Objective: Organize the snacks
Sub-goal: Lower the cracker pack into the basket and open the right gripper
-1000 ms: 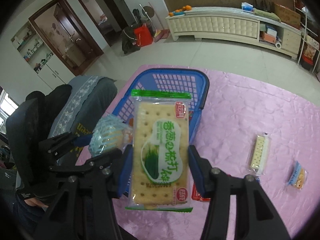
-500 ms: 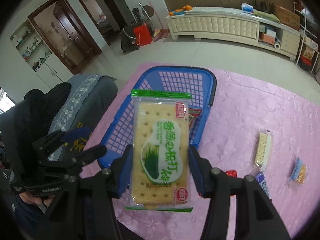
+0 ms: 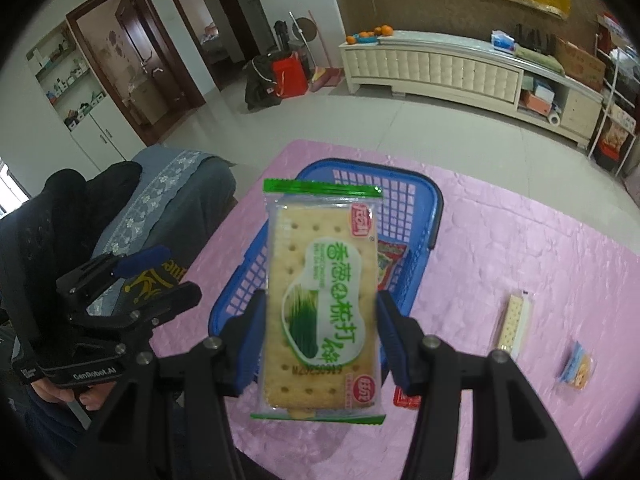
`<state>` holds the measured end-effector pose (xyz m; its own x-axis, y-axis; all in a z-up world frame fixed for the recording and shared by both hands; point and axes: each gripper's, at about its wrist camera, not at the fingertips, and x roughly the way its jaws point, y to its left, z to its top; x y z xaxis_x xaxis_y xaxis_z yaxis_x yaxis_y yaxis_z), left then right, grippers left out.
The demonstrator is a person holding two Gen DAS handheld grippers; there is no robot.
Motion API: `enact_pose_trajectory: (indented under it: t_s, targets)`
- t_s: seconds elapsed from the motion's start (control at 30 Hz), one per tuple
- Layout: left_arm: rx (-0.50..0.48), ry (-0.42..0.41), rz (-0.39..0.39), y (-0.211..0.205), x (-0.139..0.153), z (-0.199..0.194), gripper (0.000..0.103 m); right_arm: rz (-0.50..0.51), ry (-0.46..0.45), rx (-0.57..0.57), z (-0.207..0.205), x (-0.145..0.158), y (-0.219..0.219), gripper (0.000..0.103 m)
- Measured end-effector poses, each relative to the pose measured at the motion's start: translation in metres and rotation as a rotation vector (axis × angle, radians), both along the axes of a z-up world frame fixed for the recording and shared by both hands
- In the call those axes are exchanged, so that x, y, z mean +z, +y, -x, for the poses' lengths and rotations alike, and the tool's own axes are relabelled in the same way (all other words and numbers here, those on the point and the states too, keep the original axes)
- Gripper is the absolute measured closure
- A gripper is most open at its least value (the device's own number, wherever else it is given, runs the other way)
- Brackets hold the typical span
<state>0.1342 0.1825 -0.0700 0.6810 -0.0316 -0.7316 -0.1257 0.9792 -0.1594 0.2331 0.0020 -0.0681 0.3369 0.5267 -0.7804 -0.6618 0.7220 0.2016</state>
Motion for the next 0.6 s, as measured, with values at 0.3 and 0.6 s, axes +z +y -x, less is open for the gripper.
enact_pose_trajectory:
  t_s: [0.3,0.6]
  targets:
    - [0.006,0.062,-0.054,0.011,-0.021,-0.024,0.031,0.066,0.020,0.043,-0.029,-0.018,0.039,0.045]
    - [0.014,0.097,-0.043,0.023,-0.042,-0.043,0.031,0.171,0.038,0.075,-0.068,-0.048,0.072,0.045]
